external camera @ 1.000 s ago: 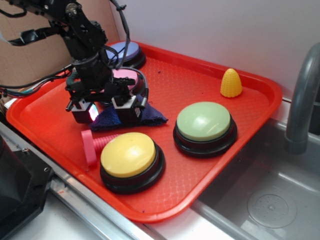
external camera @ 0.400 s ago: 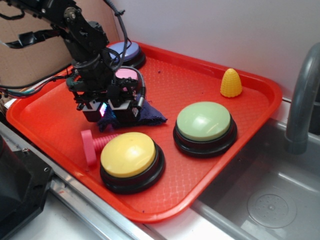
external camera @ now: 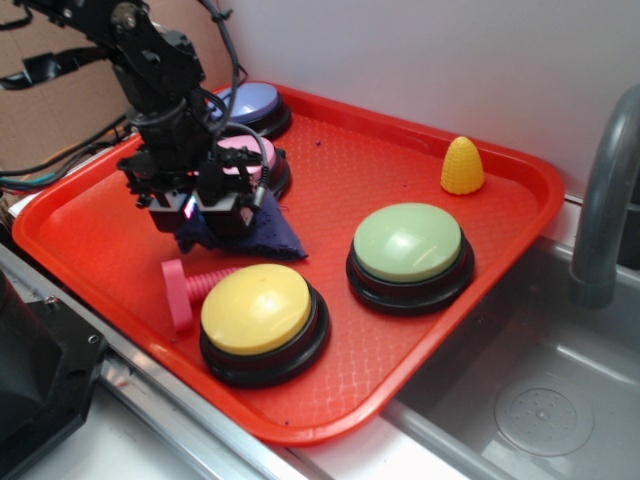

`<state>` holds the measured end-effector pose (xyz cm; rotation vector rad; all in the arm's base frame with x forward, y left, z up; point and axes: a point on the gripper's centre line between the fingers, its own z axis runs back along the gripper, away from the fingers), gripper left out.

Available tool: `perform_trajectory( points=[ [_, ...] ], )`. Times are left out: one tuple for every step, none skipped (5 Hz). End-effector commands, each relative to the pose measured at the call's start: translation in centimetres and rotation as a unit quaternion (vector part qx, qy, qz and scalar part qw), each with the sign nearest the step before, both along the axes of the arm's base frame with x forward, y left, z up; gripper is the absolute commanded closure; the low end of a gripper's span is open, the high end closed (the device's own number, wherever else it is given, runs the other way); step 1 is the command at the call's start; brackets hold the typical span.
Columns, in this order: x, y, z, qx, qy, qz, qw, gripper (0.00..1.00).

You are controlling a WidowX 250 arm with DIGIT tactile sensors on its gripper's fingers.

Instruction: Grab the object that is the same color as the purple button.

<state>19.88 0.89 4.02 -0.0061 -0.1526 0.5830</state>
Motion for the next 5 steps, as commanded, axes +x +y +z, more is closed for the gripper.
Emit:
perform_trajectory(
  points=[
    [0.6, 2.2, 9.2, 0.063, -0.016, -0.089, 0.994, 1.0],
    [-0.2, 4.2, 14.2, 0.084, -0.019, -0.141, 0.986, 1.0],
    [-0.9, 5.4, 18.3, 0.095, -0.027, -0.165, 0.981, 1.0],
    [-1.6, 5.7, 19.3, 0.104, -0.039, -0.165, 0.98, 1.0],
    [-1.6, 5.8, 18.2, 0.097, -0.035, -0.122, 0.987, 1.0]
  ],
)
